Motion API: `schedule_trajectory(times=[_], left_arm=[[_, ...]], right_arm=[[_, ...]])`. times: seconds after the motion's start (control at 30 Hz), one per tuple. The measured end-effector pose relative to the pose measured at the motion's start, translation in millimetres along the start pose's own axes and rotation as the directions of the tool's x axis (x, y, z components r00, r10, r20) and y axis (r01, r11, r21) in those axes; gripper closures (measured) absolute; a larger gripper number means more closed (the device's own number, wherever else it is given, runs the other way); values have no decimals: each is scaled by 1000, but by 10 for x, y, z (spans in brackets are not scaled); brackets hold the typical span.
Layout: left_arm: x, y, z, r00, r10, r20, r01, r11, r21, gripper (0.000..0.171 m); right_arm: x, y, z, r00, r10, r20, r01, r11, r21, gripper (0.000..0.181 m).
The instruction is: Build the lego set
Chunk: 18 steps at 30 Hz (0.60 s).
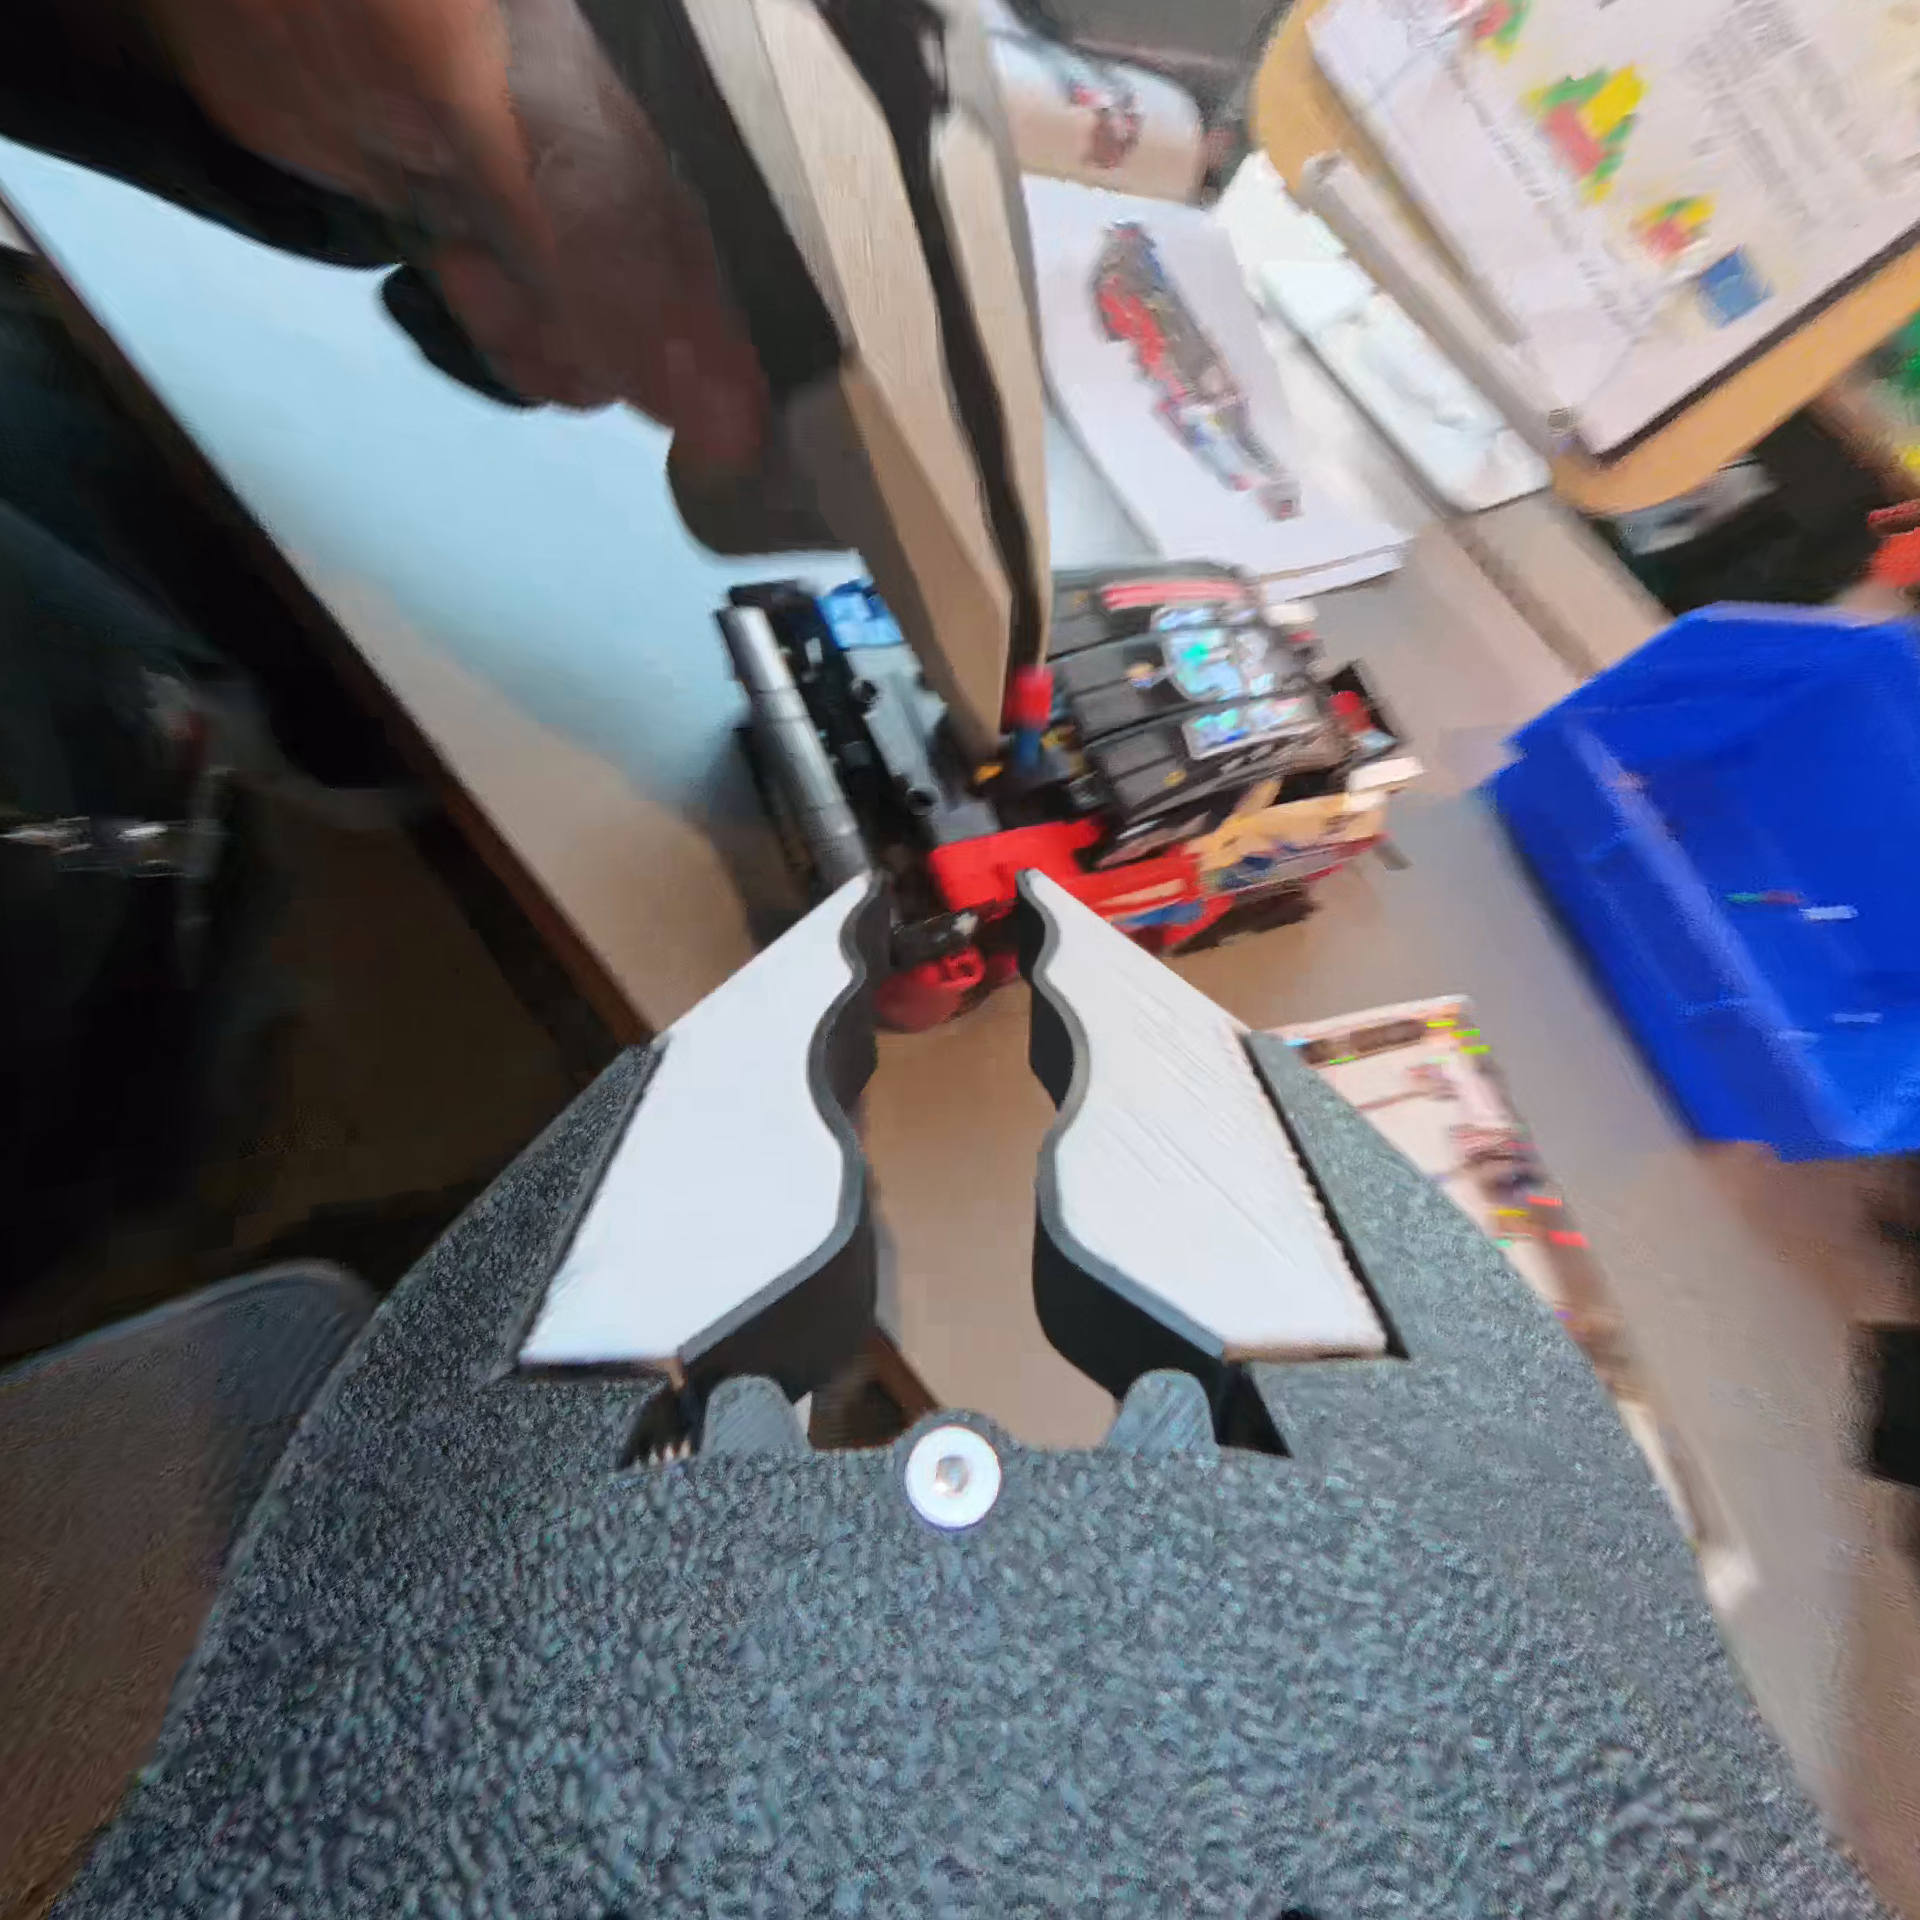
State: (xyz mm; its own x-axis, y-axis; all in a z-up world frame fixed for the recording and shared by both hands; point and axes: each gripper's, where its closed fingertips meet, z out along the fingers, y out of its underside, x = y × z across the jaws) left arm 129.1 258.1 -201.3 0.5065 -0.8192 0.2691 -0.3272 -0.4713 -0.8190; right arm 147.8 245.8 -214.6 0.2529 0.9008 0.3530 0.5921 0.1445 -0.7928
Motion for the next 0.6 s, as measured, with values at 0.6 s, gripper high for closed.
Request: schedule_trajectory(times=[0.6], left_arm=[[-294, 646, -1159, 983, -81, 163, 85, 996, -16, 167]], right_arm=[[-510, 177, 684, 934, 30, 355, 29, 986, -161, 159]])
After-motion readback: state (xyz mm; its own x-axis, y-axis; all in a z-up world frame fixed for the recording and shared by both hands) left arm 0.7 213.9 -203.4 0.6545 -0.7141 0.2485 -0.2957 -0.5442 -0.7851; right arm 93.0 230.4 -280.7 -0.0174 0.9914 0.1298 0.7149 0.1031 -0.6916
